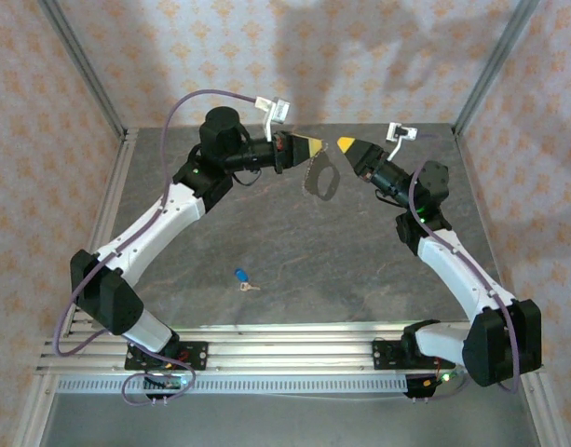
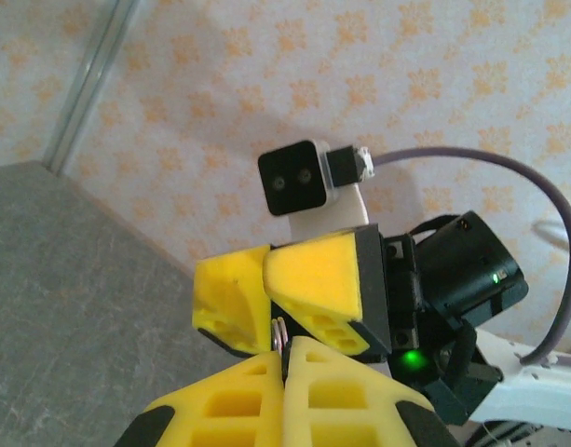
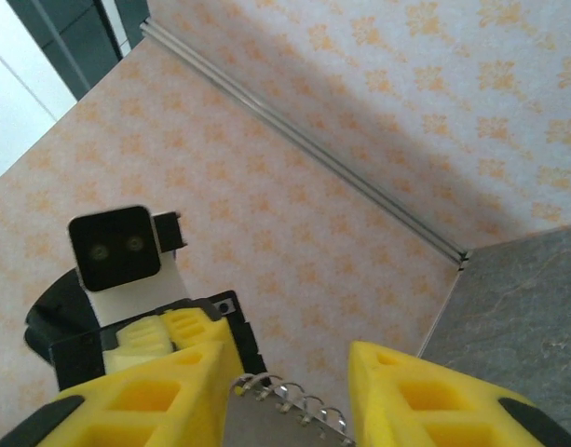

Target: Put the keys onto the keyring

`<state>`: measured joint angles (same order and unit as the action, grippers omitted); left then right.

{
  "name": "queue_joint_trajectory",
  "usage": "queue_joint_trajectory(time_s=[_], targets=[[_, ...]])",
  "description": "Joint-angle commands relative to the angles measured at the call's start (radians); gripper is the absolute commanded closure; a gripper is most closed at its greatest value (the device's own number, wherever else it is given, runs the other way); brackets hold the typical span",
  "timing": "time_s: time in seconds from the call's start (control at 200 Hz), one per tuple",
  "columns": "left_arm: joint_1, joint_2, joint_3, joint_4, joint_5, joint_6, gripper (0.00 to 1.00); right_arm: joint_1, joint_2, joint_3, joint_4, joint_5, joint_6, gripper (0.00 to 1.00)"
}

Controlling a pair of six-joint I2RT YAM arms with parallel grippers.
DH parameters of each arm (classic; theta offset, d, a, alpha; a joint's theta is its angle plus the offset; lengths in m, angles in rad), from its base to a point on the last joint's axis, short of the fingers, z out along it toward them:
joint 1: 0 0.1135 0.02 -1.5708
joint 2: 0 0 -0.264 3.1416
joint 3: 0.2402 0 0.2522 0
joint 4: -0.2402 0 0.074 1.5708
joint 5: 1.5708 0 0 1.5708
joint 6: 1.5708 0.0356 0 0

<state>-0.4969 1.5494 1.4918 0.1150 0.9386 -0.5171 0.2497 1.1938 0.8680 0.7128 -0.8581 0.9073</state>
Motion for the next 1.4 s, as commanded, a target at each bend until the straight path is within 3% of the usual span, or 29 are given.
queue_joint_trajectory(time_s=[0.0, 0.58, 0.756, 0.911, 1.086, 1.251, 1.306, 1.396], targets=[[0.003, 0.013, 0.032, 0.011, 0.054, 0.022, 1.0, 0.006, -0.005, 0.022, 0.092, -0.056, 0.008, 0.64], [0.003, 0.019, 0.033, 0.043, 0.06, -0.005, 1.0, 0.072, 0.023, 0.034, 0.103, -0.047, -0.007, 0.71], [0.003, 0.021, 0.035, 0.046, 0.06, -0.01, 1.0, 0.08, 0.024, 0.039, 0.103, -0.05, -0.01, 0.8], [0.003, 0.026, 0.035, 0.054, 0.065, -0.012, 1.0, 0.084, 0.024, 0.04, 0.103, -0.048, -0.013, 1.0], [0.003, 0.017, 0.023, 0.057, -0.004, -0.06, 1.0, 0.084, 0.021, 0.03, 0.092, -0.008, -0.021, 1.0], [0.005, -0.066, -0.099, 0.177, -0.276, -0.222, 0.47, 0.083, 0.024, 0.0, 0.114, 0.082, 0.012, 1.0], [0.003, -0.103, -0.166, 0.252, -0.367, -0.299, 0.39, 0.084, 0.031, -0.016, 0.15, 0.109, 0.041, 1.0], [-0.003, -0.142, -0.247, 0.326, -0.475, -0.379, 0.35, 0.091, 0.046, -0.036, 0.213, 0.151, 0.086, 1.0]])
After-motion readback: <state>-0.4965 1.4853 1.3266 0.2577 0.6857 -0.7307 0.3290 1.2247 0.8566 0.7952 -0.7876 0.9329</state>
